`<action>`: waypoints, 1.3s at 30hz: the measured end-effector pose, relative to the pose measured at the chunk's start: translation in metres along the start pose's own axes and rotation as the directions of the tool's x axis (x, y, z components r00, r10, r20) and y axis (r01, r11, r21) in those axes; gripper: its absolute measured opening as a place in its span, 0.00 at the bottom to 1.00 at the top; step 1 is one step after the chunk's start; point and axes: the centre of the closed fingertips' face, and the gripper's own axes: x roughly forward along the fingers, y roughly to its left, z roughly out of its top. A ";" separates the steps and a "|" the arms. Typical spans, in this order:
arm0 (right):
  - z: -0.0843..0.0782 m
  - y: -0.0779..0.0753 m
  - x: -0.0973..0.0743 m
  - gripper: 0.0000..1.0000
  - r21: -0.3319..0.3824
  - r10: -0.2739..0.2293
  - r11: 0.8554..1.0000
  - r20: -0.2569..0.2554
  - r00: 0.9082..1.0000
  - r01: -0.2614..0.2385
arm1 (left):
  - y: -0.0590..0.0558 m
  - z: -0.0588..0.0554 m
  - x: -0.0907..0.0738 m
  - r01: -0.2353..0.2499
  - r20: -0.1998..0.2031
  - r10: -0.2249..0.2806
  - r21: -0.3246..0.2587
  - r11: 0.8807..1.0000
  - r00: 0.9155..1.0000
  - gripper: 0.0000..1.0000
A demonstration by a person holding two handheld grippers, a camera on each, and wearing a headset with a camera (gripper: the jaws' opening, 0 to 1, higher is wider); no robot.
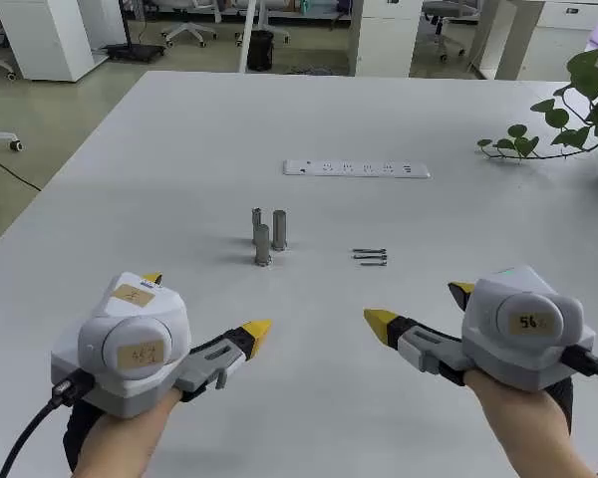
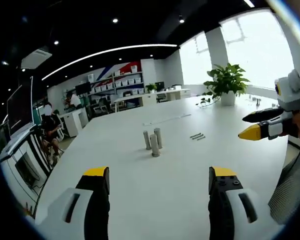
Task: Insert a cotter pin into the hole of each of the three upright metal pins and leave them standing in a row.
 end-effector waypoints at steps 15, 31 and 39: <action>-0.005 -0.002 0.001 0.76 0.005 -0.005 1.000 -0.031 1.000 0.005 | 0.000 0.001 0.000 -0.002 0.004 0.002 0.001 1.000 1.000 0.79; 0.001 0.000 -0.001 0.66 0.028 0.009 1.000 -0.008 1.000 -0.009 | 0.001 0.005 -0.002 -0.003 0.016 0.003 -0.011 1.000 1.000 0.78; 0.005 0.001 -0.002 0.63 0.042 0.021 0.999 0.004 1.000 -0.021 | 0.002 0.004 -0.001 -0.001 0.015 0.002 -0.037 0.999 1.000 0.77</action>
